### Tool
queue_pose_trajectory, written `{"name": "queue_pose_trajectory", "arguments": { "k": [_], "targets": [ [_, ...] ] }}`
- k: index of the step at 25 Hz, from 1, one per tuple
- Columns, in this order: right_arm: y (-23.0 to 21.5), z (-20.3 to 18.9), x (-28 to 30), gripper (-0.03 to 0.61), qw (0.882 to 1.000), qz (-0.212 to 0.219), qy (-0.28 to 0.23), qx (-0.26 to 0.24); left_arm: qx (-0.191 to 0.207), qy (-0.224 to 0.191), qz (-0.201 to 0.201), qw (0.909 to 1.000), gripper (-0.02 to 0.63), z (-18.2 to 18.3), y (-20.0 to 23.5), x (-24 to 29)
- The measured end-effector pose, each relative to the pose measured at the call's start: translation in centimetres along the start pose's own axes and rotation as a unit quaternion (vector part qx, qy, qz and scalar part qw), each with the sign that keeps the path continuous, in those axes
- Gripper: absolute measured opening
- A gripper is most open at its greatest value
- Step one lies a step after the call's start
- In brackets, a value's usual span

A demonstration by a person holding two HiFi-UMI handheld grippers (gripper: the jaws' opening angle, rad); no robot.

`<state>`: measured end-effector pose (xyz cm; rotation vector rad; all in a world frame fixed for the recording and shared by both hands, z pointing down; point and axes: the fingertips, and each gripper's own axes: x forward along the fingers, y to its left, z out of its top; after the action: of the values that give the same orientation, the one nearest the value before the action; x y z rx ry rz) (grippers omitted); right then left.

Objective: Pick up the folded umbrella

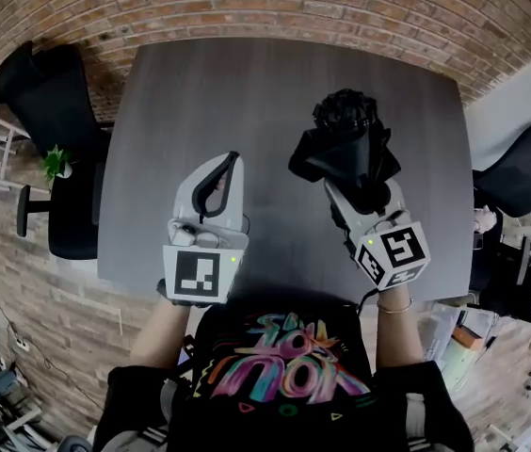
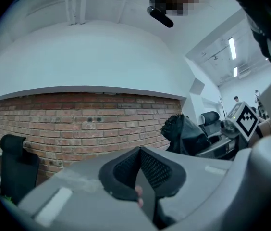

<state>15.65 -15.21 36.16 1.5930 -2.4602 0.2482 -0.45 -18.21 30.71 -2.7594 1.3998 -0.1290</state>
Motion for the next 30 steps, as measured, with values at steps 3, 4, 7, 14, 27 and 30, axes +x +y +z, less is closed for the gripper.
{"name": "queue_pose_trajectory", "arguments": {
  "k": [3,4,7,14,27,30],
  "targets": [
    [0.1,1.2,-1.9,0.241,1.000,-0.014,-0.024,-0.014,-0.020,-0.006,-0.006,0.9998,0.000,0.2,0.1,-0.3],
    [0.2,1.5,-2.5,0.241,0.999,-0.018,-0.031,-0.018,-0.025,-0.008,-0.007,0.9996,0.000,0.2,0.2,-0.4],
    [0.1,2.1,-4.4,0.241,0.998,-0.032,-0.050,-0.026,-0.029,-0.012,-0.014,0.9994,0.000,0.4,0.1,-0.8],
    [0.3,2.4,-7.0,0.241,0.995,-0.060,-0.073,-0.032,-0.023,-0.002,-0.016,0.9996,0.000,-0.7,0.4,-1.9],
    [0.4,2.2,-7.3,0.241,0.994,-0.073,-0.074,-0.034,-0.019,0.013,-0.010,0.9997,0.000,-2.0,0.5,-3.0],
    [0.5,2.3,-7.3,0.241,0.994,-0.071,-0.075,-0.030,-0.021,0.016,-0.008,0.9996,0.000,-2.2,0.5,-3.2]
  ]
}}
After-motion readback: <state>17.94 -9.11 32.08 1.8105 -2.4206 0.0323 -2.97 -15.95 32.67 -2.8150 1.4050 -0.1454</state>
